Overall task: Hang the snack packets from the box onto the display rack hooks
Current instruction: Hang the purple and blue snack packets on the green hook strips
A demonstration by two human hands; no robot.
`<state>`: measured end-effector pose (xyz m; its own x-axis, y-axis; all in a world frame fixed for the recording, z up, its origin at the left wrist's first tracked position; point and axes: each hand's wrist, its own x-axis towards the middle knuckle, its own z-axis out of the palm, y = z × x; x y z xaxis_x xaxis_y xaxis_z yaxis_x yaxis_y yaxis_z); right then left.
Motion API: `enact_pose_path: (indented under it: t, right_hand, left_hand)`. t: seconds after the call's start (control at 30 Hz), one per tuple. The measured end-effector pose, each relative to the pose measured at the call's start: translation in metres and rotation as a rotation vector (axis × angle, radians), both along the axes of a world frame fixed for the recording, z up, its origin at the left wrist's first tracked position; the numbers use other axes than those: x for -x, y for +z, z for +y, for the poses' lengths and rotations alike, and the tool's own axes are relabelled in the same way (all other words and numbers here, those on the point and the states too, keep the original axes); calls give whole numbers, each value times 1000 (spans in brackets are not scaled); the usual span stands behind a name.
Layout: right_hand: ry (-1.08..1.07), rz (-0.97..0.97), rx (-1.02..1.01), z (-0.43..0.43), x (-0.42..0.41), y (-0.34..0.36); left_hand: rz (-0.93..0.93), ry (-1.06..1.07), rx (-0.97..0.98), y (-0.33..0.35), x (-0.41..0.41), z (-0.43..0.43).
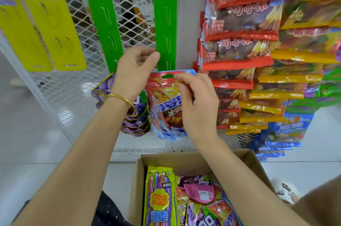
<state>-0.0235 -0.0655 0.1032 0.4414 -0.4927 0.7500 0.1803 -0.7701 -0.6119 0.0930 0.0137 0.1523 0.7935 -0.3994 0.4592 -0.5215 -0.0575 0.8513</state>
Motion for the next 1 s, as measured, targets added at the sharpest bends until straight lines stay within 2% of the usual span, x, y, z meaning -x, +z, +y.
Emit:
enact_pose_path:
  t: [0.33,0.43,0.8,1.0]
  right_hand:
    - [-62,8,-37,-4,-28,9]
    - [-61,31,-69,-5,-29,9]
    - [-17,121,-108,-7,-21,-14]
    - [-2,130,5,-10,-8,-25]
  left_hand:
    - [-3,-123,-80,4,-7,-9]
    - [-38,-106,-91,4,-5,-12]
    - [6,-115,-52,-12,-6,-12]
    - [-53,-52,-33,-20,6,-3]
